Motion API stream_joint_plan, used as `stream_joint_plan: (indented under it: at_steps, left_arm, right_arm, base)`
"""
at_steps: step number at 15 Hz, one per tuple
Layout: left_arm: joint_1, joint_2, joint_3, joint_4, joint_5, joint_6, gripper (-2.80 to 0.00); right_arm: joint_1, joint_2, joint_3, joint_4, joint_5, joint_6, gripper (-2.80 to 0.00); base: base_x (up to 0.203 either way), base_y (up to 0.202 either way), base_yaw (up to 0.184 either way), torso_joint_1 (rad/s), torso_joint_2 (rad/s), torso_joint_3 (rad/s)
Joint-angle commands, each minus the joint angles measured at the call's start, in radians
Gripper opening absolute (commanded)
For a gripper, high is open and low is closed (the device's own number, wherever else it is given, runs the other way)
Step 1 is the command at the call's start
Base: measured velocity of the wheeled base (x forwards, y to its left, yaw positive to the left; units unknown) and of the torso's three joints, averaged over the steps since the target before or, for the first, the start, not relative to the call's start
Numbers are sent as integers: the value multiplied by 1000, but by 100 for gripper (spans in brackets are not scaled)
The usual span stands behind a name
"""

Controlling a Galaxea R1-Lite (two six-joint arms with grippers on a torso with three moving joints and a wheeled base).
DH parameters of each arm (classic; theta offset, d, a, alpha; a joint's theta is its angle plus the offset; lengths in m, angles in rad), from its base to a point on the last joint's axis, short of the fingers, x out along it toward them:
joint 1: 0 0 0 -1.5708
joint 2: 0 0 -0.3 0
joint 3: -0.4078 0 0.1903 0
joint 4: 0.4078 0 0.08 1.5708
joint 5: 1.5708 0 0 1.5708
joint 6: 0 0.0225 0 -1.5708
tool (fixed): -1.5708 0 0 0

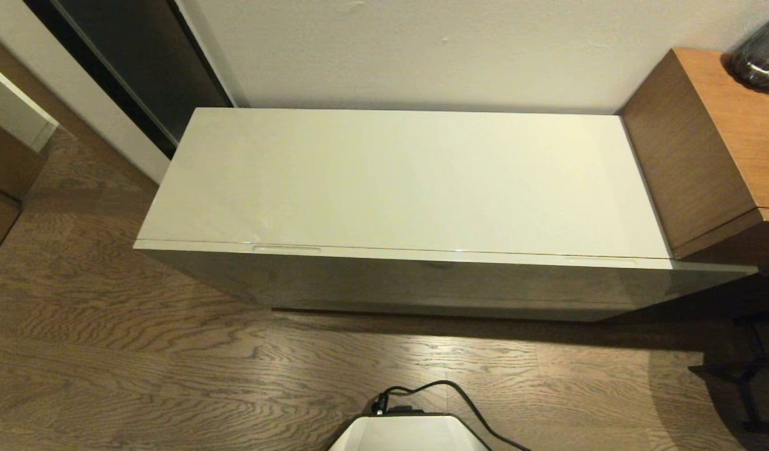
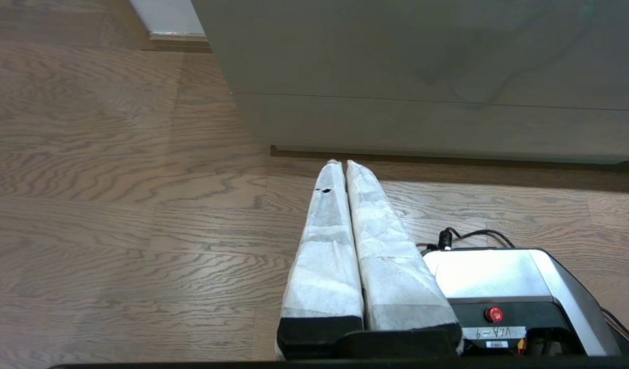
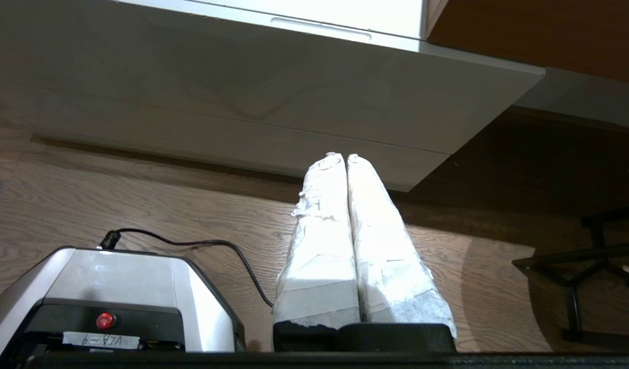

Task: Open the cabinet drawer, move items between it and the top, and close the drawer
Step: Open the drawer

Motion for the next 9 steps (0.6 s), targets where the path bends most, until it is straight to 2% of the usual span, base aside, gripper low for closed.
stream_joint_plan:
  at_steps: [1,9]
  left_arm:
    - [0,3,0,-1,0,-1,-280]
    - [0,3,0,-1,0,-1,-280]
  right_arm:
    - [0,1,0,-1,1,-1,-280]
    - [0,1,-3,-4,-6,-13,-280]
  base:
    - [0,0,0,0,0,0]
    - [0,0,0,0,0,0]
